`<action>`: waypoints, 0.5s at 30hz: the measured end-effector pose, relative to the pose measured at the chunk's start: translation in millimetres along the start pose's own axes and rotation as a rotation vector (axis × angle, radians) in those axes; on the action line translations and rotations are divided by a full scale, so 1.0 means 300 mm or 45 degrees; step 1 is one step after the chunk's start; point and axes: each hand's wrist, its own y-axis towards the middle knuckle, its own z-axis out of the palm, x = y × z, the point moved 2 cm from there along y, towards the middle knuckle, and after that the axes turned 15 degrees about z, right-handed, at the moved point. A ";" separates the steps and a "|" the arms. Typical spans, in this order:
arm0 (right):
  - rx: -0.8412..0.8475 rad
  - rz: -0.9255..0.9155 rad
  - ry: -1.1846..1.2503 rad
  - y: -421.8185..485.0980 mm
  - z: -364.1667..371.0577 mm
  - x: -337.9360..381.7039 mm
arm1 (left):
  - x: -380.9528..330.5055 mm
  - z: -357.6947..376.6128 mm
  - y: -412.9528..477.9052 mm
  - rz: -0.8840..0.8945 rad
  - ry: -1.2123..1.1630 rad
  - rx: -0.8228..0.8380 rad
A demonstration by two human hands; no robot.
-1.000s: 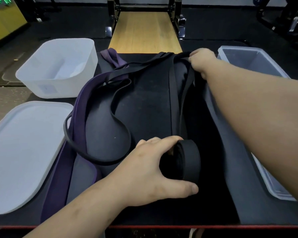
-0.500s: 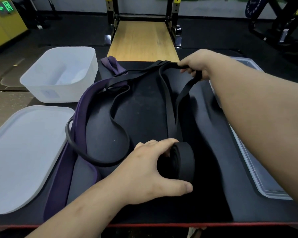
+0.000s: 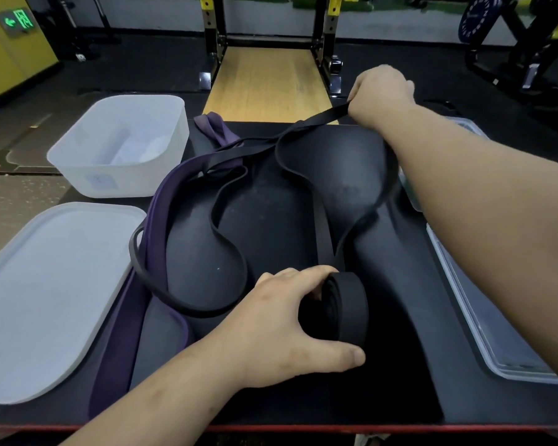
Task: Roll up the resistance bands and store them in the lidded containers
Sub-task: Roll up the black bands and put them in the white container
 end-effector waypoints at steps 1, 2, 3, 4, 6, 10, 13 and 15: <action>-0.103 -0.023 -0.029 -0.007 -0.008 -0.002 | -0.002 0.000 0.000 0.000 -0.007 -0.002; -0.182 -0.033 -0.053 -0.001 -0.010 -0.004 | -0.002 0.000 0.001 0.003 -0.012 -0.006; -0.252 -0.030 -0.056 -0.003 -0.022 -0.007 | -0.002 0.000 0.002 0.006 -0.015 -0.010; -0.303 -0.010 -0.005 0.000 -0.033 -0.012 | 0.000 -0.001 0.003 0.007 -0.015 -0.014; -0.386 0.026 0.163 -0.005 -0.048 -0.025 | 0.002 -0.001 0.003 0.004 -0.014 -0.014; -0.335 0.152 0.374 -0.024 -0.039 -0.040 | 0.001 -0.001 0.004 0.011 -0.017 -0.017; -0.117 0.297 0.366 -0.024 0.003 -0.038 | 0.002 -0.003 0.005 0.007 -0.025 -0.019; 0.080 0.354 0.445 -0.049 0.034 -0.028 | 0.001 -0.003 0.006 0.013 -0.028 -0.020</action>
